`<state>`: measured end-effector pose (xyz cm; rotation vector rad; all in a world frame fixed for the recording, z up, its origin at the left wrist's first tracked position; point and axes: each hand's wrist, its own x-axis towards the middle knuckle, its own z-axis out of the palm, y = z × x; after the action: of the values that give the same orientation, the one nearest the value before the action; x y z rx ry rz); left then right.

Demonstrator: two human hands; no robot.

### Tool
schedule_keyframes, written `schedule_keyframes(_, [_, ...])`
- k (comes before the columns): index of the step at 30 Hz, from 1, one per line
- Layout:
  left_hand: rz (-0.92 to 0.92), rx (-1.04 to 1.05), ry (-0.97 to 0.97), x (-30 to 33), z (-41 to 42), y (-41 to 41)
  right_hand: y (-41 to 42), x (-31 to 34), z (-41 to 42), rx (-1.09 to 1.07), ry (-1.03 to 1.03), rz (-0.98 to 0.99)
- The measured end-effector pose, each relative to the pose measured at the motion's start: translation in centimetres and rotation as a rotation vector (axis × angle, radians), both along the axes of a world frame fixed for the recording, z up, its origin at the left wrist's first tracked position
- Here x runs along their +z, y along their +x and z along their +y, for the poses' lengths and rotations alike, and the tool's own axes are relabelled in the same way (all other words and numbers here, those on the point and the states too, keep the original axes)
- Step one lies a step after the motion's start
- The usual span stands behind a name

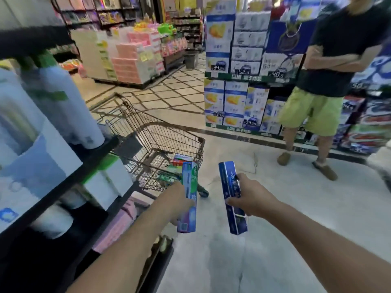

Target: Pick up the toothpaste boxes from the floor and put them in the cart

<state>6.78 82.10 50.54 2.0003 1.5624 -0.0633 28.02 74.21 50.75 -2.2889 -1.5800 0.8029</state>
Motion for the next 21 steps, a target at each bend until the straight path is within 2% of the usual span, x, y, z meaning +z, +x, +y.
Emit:
schedule_keyframes(7, [0.019,-0.066,-0.038,-0.4,10.6,5.5,5.5,-1.1,10.2,-0.015,-0.005,-0.008])
schedule_keyframes(11, [0.041,-0.022,-0.003,-1.4,16.6,8.6,9.0,-2.4,17.1,0.024,0.002,-0.010])
schedule_keyframes(15, [0.017,0.107,-0.056,-2.0,22.0,10.3,12.4,-3.4,24.3,0.097,-0.023,-0.010])
schedule_keyframes(21, [0.080,0.311,-0.065,-2.4,29.5,10.3,13.8,-4.6,35.5,0.281,-0.057,-0.013])
